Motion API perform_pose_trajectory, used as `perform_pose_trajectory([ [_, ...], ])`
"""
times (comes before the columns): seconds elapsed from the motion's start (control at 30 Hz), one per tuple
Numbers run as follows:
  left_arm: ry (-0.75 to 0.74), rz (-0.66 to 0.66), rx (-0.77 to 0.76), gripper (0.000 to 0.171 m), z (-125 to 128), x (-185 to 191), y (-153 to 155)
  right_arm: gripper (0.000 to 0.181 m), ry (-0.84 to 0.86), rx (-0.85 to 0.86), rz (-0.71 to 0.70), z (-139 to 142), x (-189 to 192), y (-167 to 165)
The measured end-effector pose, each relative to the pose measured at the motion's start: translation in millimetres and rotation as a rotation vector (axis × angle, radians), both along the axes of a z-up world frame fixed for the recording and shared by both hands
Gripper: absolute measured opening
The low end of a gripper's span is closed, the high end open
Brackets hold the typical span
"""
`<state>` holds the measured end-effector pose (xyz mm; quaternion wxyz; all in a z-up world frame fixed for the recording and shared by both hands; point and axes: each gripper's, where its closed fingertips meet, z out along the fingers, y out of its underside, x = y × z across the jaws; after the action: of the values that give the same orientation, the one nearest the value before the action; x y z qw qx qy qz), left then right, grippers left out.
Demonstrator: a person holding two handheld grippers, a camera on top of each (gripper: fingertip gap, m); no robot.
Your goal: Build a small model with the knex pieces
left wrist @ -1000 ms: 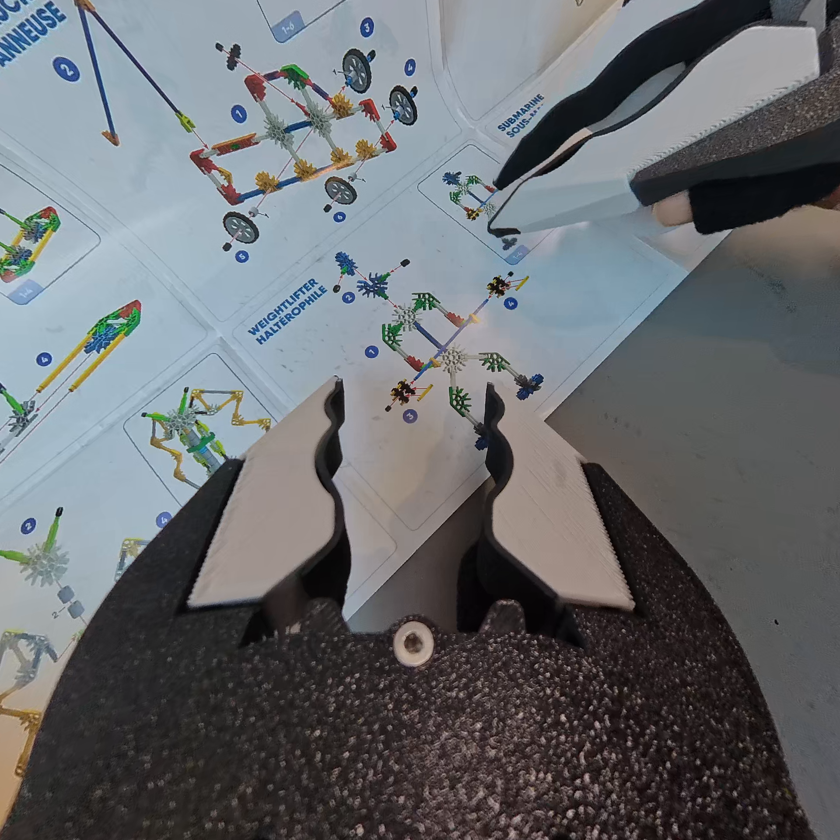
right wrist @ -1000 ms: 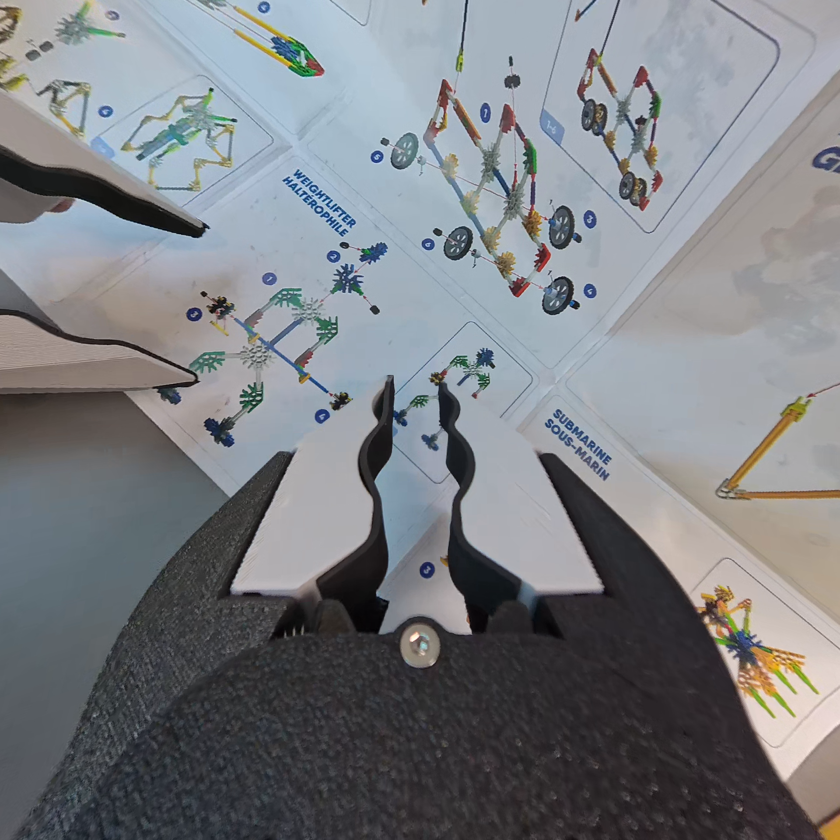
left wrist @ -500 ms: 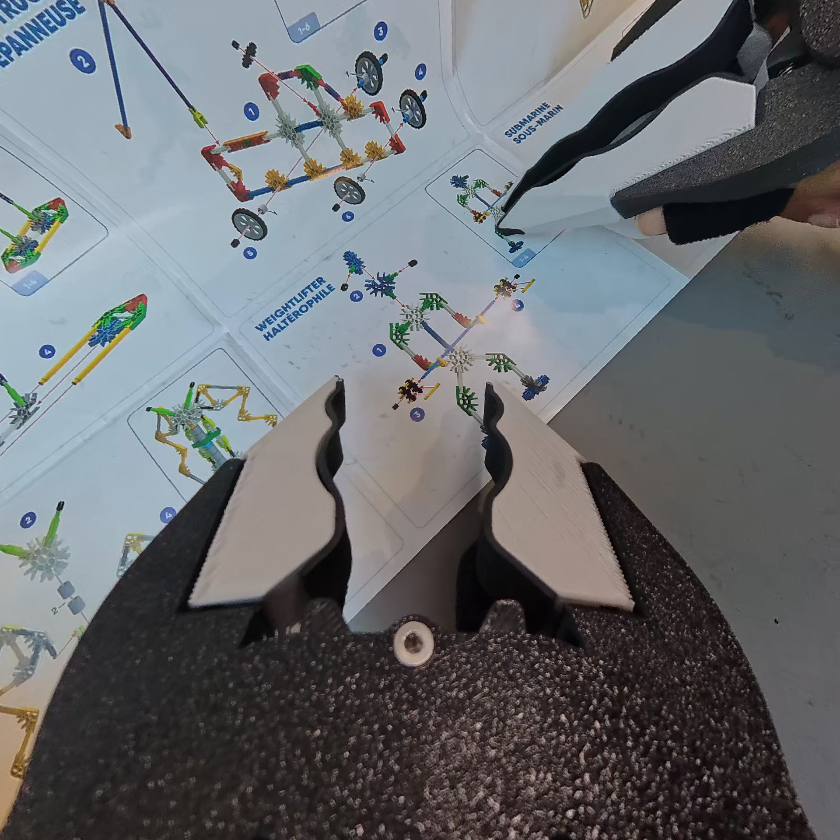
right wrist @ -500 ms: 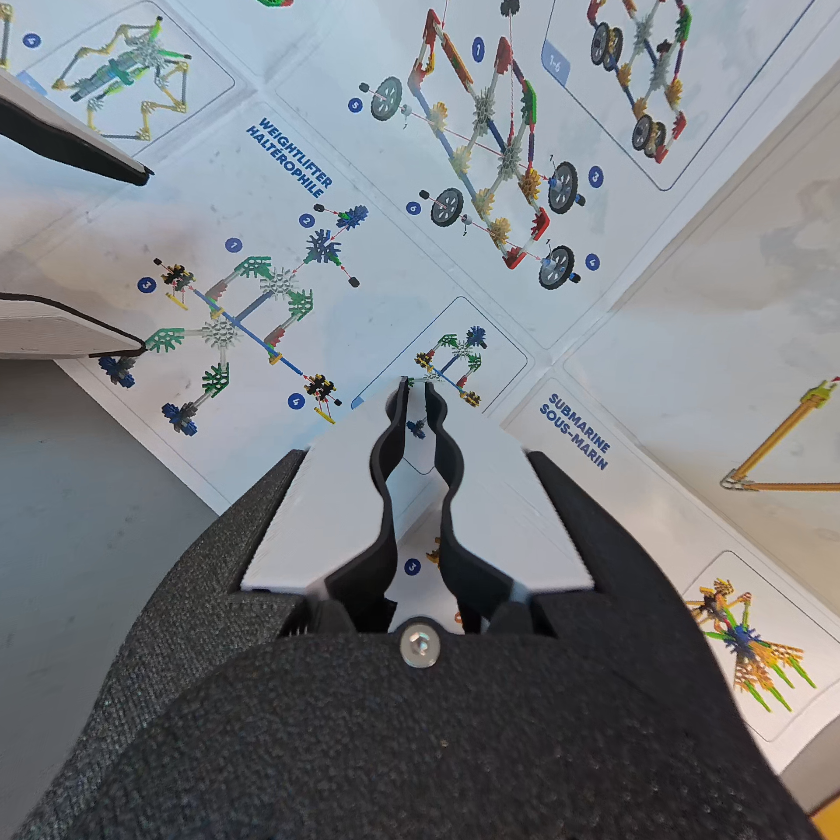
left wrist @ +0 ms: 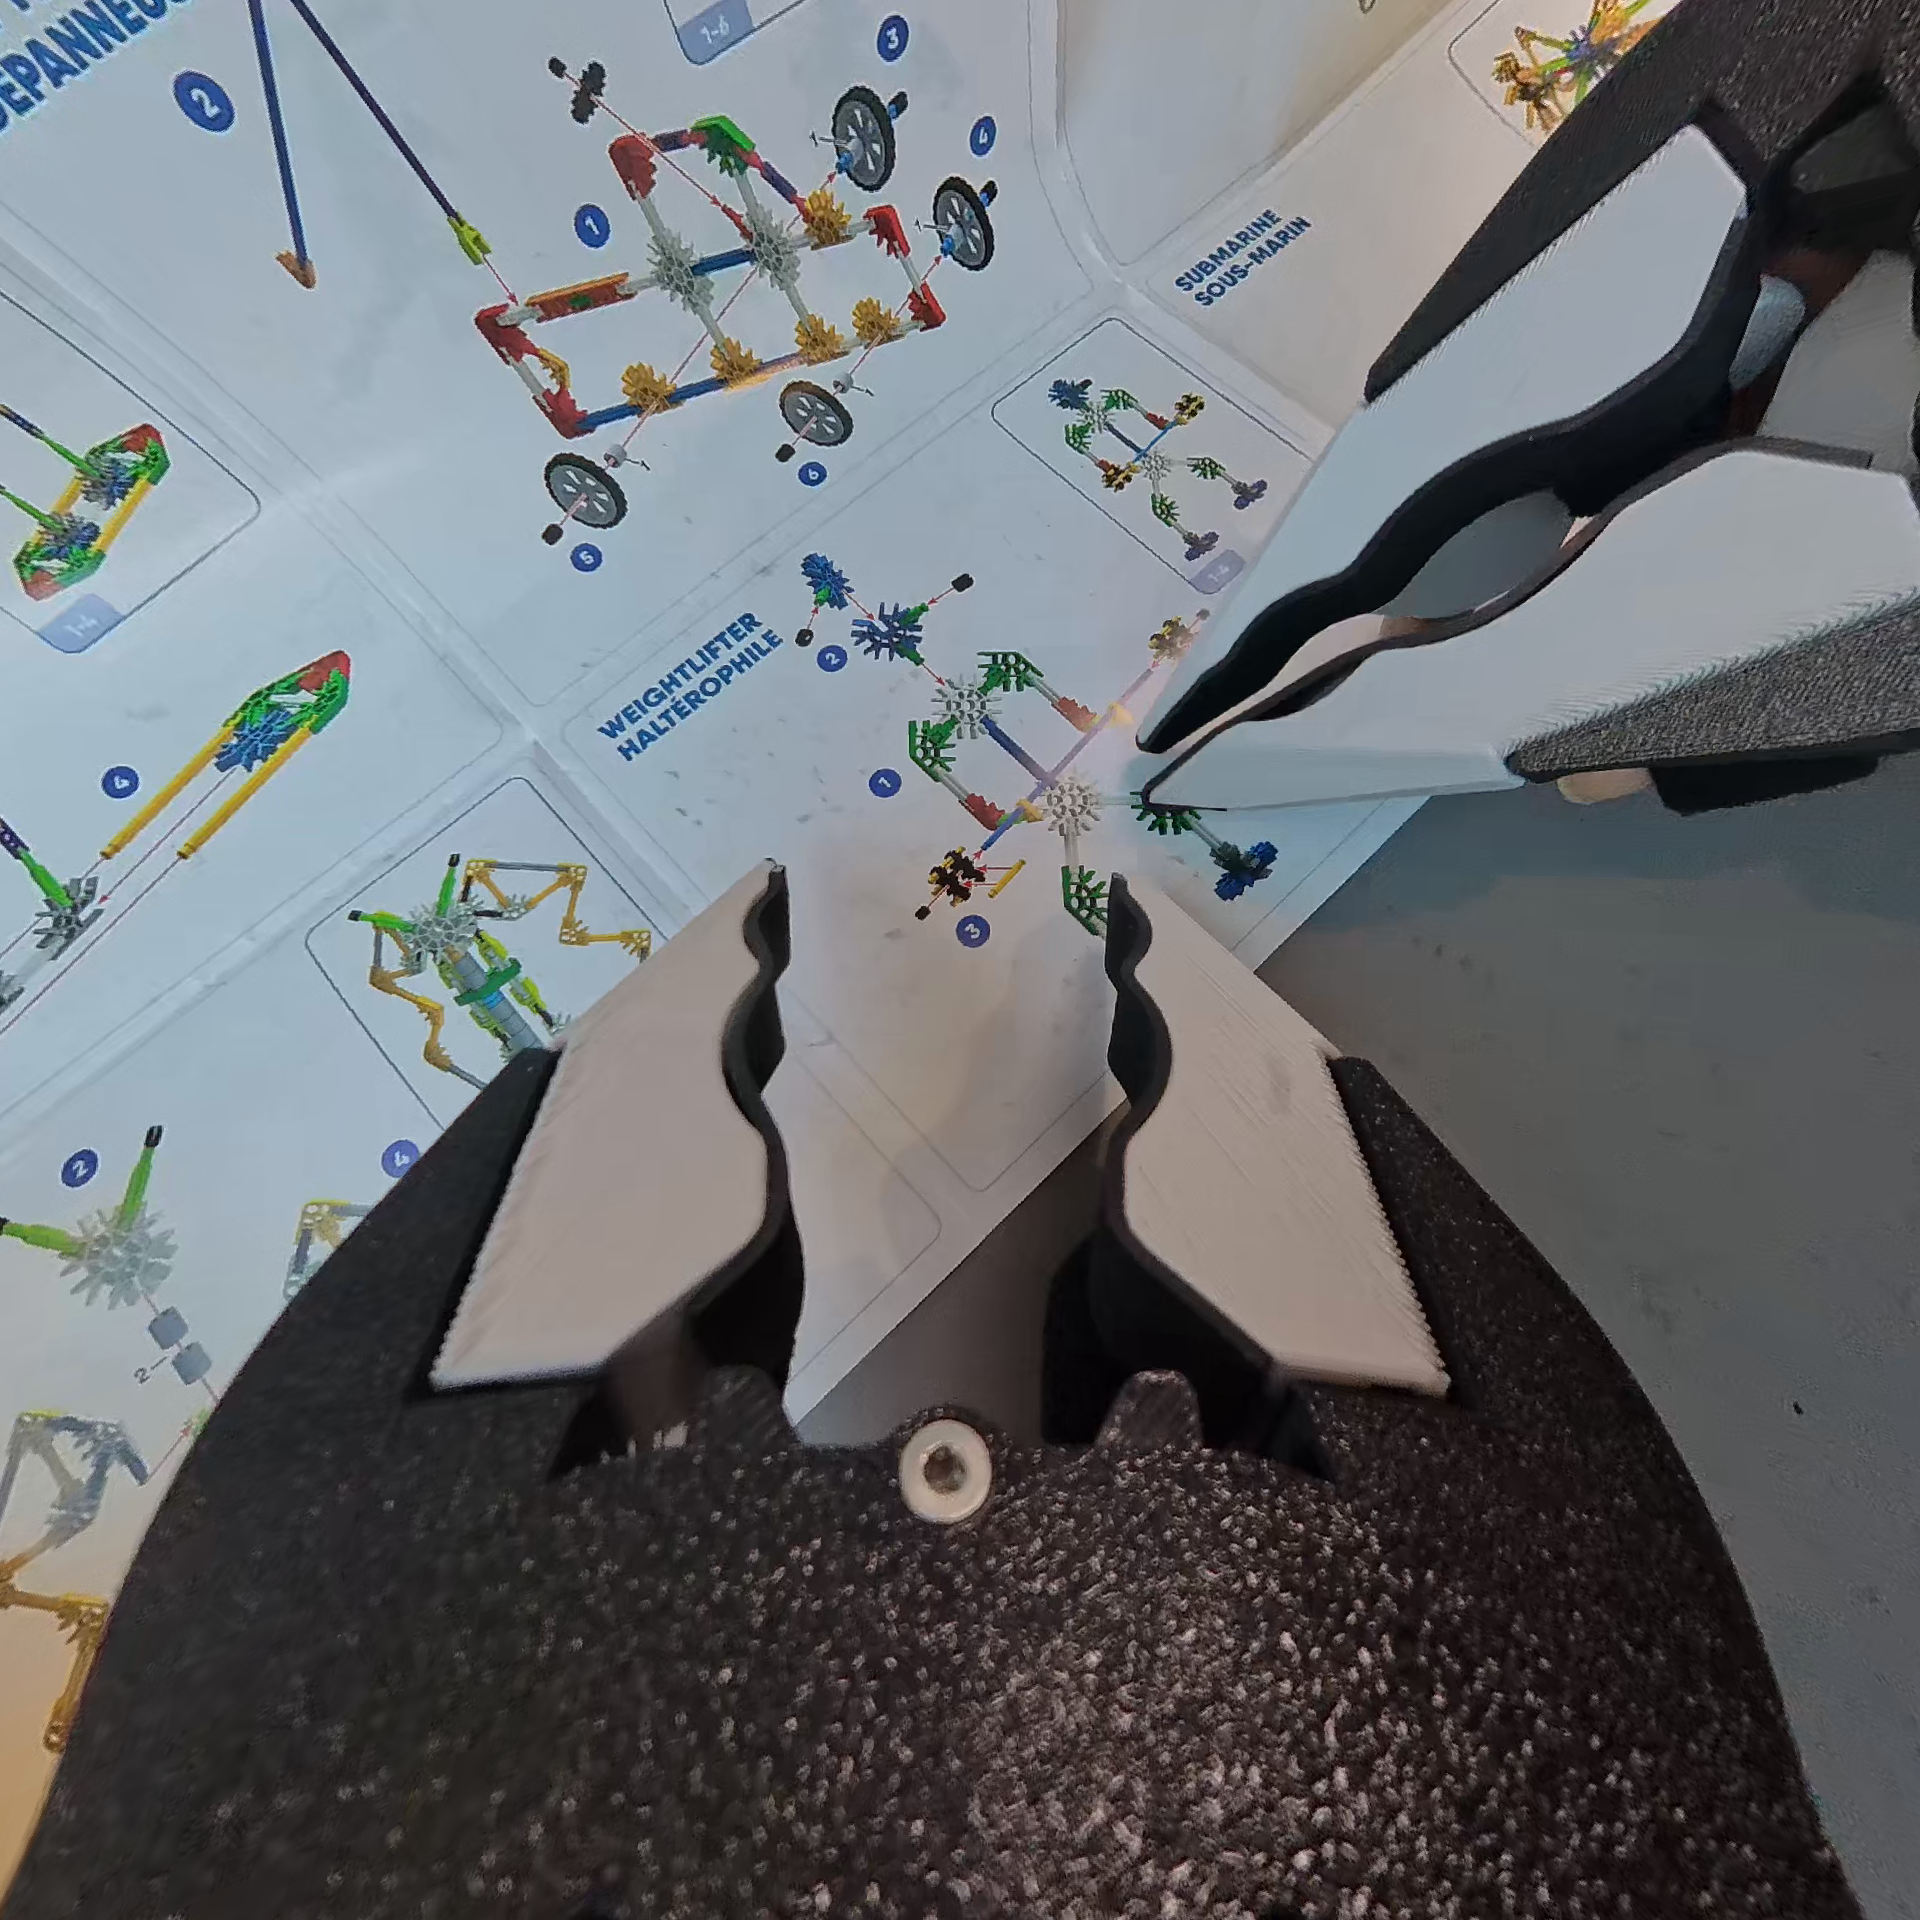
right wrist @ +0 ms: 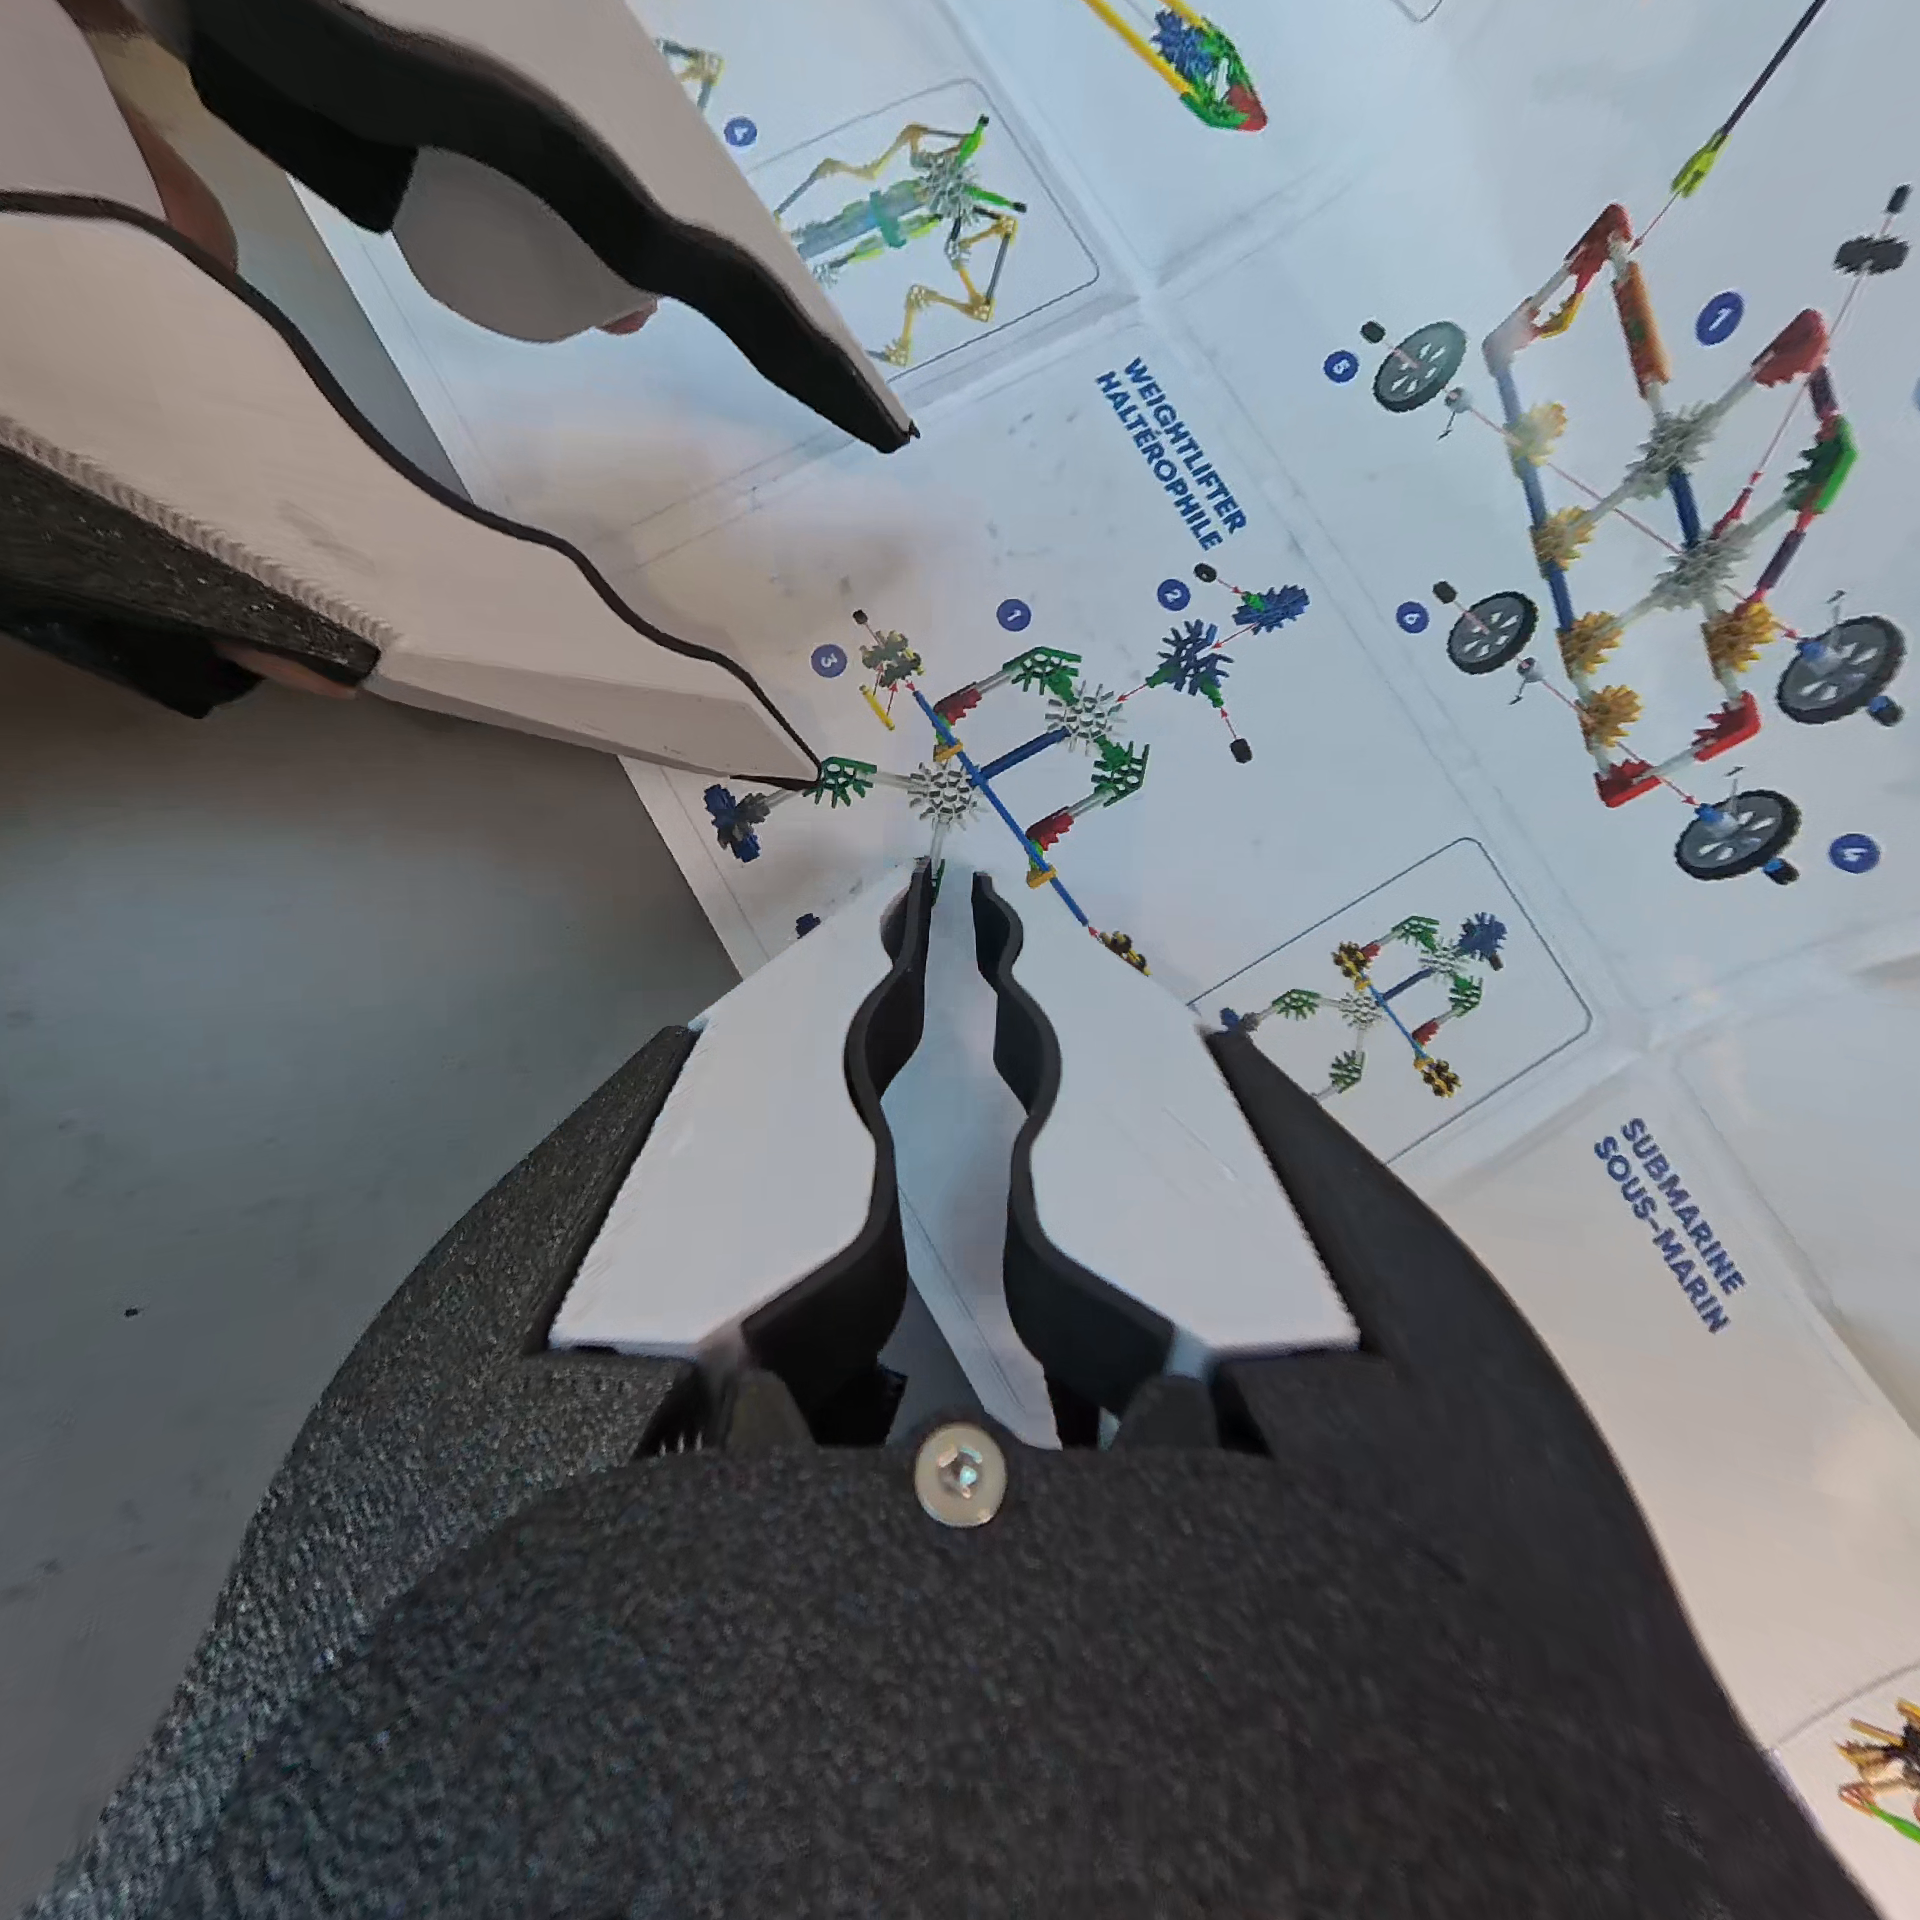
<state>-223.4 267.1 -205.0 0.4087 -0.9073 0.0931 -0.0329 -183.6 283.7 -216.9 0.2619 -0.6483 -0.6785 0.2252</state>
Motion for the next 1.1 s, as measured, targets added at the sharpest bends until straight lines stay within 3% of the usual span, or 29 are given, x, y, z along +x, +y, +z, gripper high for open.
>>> perform_pose_trajectory([
  [0.43, 0.002, 0.004, -0.003, 0.06, -0.9, -2.9, -0.4, 0.004, 0.002, -0.005, 0.003, 1.4, 1.6, -1.3],
  [0.63, -0.001, 0.005, 0.0, 0.059, 0.3, -4.1, -0.6, 0.006, 0.083, -0.001, -0.032, 18.8, -0.7, 5.6],
  [0.73, -0.003, 0.008, 0.003, 0.059, 2.0, -5.1, -1.6, 0.016, 0.192, 0.016, -0.086, 41.1, -0.9, 16.2],
  [0.93, -0.061, -0.026, 0.031, 0.061, 11.8, 2.0, -6.8, 0.061, 0.29, 0.036, -0.17, 63.1, 18.5, 30.5],
  [1.1, -0.038, -0.051, 0.148, 0.068, 36.0, 6.0, -10.9, 0.073, 0.323, 0.103, -0.174, 75.1, 31.1, 25.6],
])
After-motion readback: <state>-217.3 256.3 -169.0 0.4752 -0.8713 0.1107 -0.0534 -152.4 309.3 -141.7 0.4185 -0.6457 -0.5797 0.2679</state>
